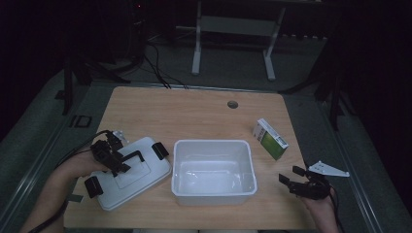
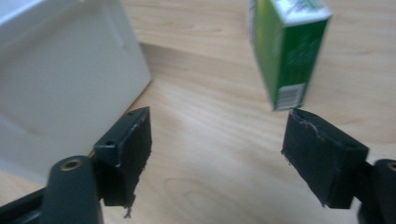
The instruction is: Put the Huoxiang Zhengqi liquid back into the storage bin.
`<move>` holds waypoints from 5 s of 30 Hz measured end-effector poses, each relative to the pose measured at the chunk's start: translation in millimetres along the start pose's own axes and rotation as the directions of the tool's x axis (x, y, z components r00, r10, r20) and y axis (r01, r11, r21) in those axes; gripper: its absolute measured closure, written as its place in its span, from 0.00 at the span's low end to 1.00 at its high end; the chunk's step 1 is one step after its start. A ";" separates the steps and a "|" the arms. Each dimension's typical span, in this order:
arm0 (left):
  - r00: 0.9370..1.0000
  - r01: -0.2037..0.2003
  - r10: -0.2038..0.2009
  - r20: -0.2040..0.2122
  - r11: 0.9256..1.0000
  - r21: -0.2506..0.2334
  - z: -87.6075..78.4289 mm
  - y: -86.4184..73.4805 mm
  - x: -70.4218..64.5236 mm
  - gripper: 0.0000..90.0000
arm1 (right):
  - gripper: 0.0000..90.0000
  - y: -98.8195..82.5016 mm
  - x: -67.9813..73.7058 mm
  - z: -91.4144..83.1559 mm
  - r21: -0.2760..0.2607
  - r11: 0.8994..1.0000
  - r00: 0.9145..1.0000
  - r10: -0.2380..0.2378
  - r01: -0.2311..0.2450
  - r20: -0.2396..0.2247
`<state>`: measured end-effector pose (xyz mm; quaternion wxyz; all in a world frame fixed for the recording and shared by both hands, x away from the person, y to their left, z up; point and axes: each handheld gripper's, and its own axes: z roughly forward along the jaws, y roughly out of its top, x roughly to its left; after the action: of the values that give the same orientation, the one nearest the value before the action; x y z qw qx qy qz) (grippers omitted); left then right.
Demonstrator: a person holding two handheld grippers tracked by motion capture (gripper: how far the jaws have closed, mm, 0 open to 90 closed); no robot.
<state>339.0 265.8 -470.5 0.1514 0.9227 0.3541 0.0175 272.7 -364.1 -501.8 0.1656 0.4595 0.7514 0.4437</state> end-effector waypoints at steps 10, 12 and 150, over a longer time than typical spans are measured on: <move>1.000 -0.006 0.006 0.004 1.000 0.016 -2.8 -0.3 -0.8 0.42 | 0.35 43.8 -30.8 -6.7 0.033 0.999 0.999 -0.014 0.012 0.049; 1.000 -0.006 0.006 0.001 1.000 0.020 -2.5 -0.3 -0.5 0.42 | 0.36 51.3 -35.1 -5.6 0.044 0.999 0.999 -0.021 0.019 0.047; 0.999 -0.041 0.041 0.006 0.995 0.092 8.2 -1.1 -6.1 0.41 | 0.71 175.2 164.0 26.8 0.279 0.548 0.588 -0.540 0.789 -0.603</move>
<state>334.8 260.4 -478.2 0.1089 0.9358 0.3353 0.0021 299.7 -180.8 -347.0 0.0168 0.0387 0.9758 0.2146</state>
